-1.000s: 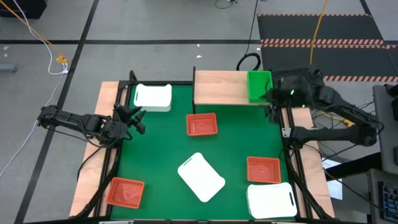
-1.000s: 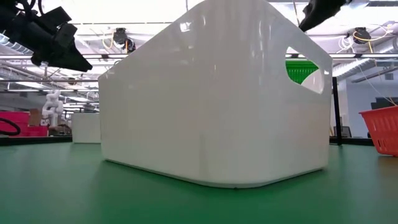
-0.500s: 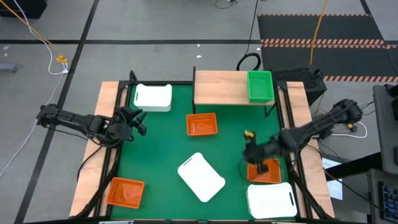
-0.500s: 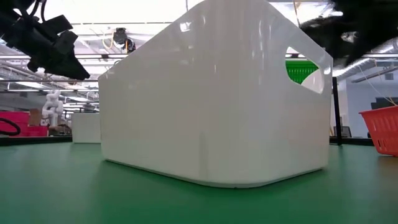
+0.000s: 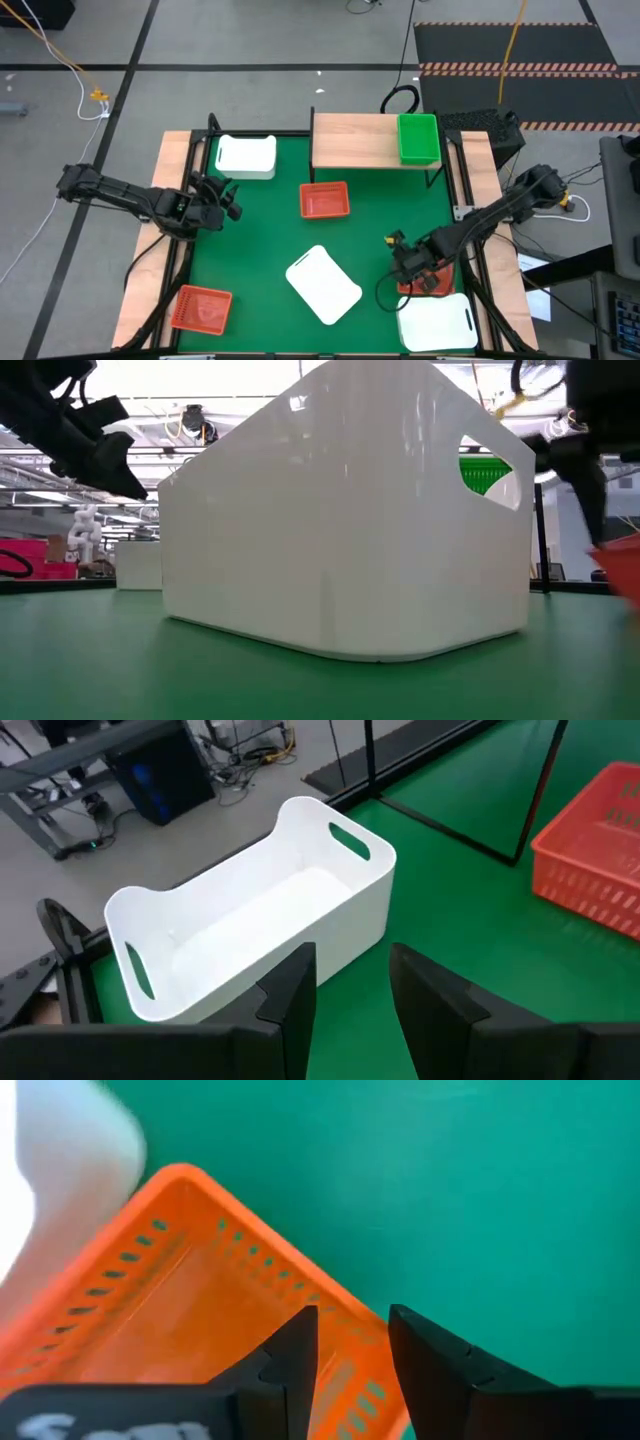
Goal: Stack baskets on shelf by color
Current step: Put the bottom right orange bin on the shelf
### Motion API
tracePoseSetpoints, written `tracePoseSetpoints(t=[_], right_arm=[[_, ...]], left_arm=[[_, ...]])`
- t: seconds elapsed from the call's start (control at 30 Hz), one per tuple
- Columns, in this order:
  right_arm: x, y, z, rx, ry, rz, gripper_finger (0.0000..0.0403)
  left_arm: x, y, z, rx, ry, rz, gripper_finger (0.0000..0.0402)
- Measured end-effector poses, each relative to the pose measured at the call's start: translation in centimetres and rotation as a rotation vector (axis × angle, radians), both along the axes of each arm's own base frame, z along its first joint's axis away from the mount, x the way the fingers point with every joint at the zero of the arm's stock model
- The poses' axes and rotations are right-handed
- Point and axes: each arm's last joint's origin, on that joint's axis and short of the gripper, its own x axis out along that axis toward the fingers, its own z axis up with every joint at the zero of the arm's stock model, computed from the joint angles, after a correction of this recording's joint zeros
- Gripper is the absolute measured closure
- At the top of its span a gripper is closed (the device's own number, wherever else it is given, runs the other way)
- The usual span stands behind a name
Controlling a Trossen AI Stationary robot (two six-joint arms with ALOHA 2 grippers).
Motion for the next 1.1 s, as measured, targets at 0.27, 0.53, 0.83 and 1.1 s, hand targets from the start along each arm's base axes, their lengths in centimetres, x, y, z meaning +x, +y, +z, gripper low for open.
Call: tracePoseSetpoints(t=[0.27,0.53,0.83,1.1], right_arm=[[1.5,-0.5,-0.7,-0.098,-0.088,-0.005,0.0287],[1.8,-4.2,2.4,-0.329,-0.362,-0.349,0.0310],[-2.6,-3.2,5.1,0.068,-0.185,-0.095,0.0312],[-4.5,-0.9,4.2,0.109,-0.008,-0.150,0.0312]], left_arm=[[0.0,0.0,0.0,0.007,-0.003,0.006,0.0270],[0.0,0.0,0.0,-0.001,-0.014,0.013,0.0270],[-0.1,0.0,-0.1,0.011,0.016,0.006,0.0270],[-0.5,0.1,-1.2,0.008,0.040,0.019,0.0270]])
